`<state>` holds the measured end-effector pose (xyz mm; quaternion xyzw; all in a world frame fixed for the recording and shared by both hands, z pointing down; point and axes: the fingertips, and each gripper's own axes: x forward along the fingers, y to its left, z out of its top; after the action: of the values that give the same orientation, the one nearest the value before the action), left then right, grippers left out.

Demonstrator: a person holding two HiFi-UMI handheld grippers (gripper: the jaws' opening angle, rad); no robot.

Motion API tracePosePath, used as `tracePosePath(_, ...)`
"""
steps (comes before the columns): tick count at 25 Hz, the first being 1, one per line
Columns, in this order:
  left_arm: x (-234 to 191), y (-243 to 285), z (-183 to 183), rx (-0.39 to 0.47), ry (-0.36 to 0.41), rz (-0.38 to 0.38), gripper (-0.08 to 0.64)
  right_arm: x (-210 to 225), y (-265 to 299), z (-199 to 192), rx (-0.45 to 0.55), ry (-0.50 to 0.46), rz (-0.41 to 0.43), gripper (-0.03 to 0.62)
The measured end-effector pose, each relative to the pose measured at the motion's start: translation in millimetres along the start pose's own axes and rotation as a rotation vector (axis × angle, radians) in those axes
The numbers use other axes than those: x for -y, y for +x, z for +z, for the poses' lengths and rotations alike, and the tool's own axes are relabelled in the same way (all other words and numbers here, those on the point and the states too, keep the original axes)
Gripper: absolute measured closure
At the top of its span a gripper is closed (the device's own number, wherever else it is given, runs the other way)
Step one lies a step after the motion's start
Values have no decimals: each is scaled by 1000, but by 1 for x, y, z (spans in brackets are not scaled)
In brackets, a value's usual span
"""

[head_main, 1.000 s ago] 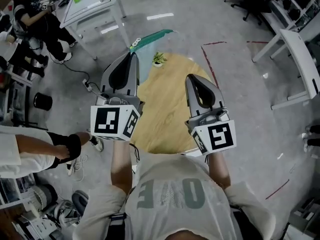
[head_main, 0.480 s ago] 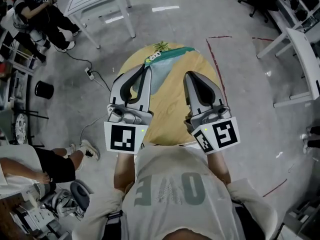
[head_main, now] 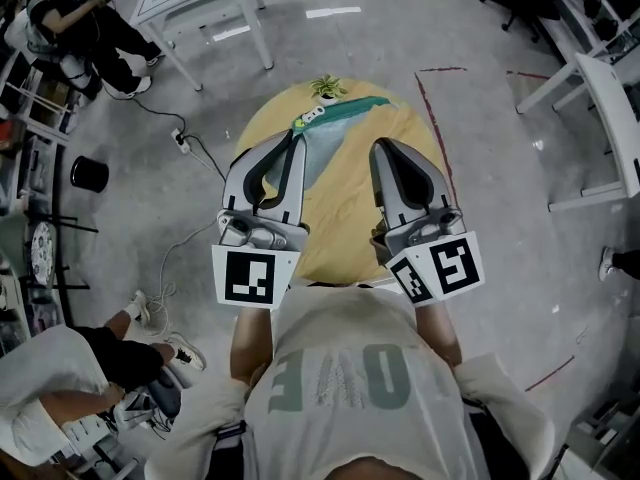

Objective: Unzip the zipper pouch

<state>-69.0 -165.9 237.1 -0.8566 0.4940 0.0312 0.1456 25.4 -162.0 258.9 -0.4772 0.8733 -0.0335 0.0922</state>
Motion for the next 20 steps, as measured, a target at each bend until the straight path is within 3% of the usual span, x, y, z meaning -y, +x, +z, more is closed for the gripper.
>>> tracePosePath(4,4,-6,-5,-2,2,-18,531,-13,10,14,46,50,90,560)
tracePosePath(9,6,-10,-8,-9,20,-42,531,-28,28,33,69,298,253,549)
tracePosePath(11,4,-12,-8,-10,22,-37,531,-34,36,30,38,392,323,441)
tracePosePath(12,5,-14,-9,-14,32,-36,531,-37,39,28,19,439,350,423)
tracePosePath(15,9,-18,-14,-48,104,-53,531,-40,44,21,-20,561,390,425)
tracePosePath(20,11,-21,-20,-73,189,-84,531,-48,52,10,-61,665,419,425)
